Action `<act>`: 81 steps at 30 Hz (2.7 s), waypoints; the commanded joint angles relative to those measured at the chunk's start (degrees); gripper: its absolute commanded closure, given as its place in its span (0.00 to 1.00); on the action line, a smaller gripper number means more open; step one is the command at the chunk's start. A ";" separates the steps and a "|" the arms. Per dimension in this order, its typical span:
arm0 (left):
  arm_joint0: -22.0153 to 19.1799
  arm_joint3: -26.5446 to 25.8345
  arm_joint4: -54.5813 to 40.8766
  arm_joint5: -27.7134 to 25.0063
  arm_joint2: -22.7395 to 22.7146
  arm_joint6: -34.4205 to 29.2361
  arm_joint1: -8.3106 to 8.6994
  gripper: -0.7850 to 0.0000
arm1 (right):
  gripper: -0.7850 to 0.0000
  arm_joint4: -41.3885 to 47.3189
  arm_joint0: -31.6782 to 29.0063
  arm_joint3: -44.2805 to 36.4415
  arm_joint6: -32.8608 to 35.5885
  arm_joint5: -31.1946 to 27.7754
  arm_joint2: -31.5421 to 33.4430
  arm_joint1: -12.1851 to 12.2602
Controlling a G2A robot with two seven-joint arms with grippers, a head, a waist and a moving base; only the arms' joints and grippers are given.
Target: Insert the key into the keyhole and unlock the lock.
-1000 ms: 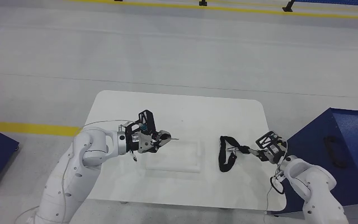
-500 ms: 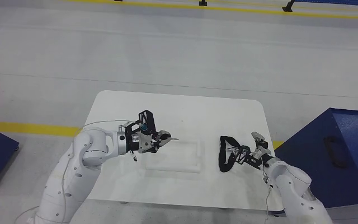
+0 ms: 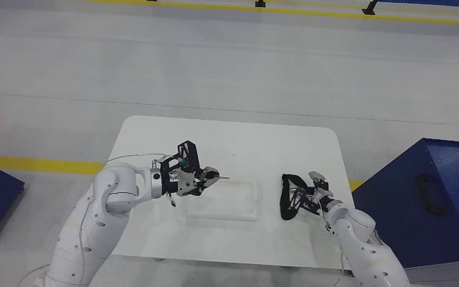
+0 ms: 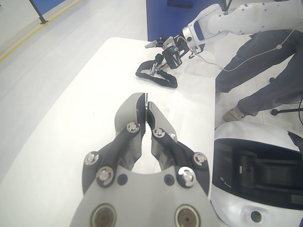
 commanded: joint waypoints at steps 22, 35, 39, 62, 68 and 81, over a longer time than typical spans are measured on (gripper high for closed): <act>0.00 0.00 0.00 0.00 0.00 0.00 0.00 1.00 | 1.00 5.41 -1.77 0.64 -1.79 1.38 0.80 -0.16; 0.00 0.00 0.00 0.00 0.00 0.00 0.00 1.00 | 1.00 25.26 -8.67 -7.00 -10.61 -0.22 10.91 0.44; 0.00 0.00 0.00 0.00 0.00 0.00 0.00 1.00 | 1.00 32.48 -9.68 -7.13 -15.39 -2.78 12.28 0.37; 0.00 0.00 0.00 0.00 0.00 0.00 0.00 1.00 | 1.00 41.27 -7.20 -4.07 -10.90 -17.99 13.21 1.11; 0.00 0.00 0.00 0.00 0.00 0.00 0.00 1.00 | 1.00 44.65 -8.80 -5.94 -24.92 -20.58 14.15 1.34; 0.00 0.00 0.00 0.00 0.00 0.00 0.00 1.00 | 1.00 59.24 -8.05 -1.86 -49.71 -33.35 15.59 1.36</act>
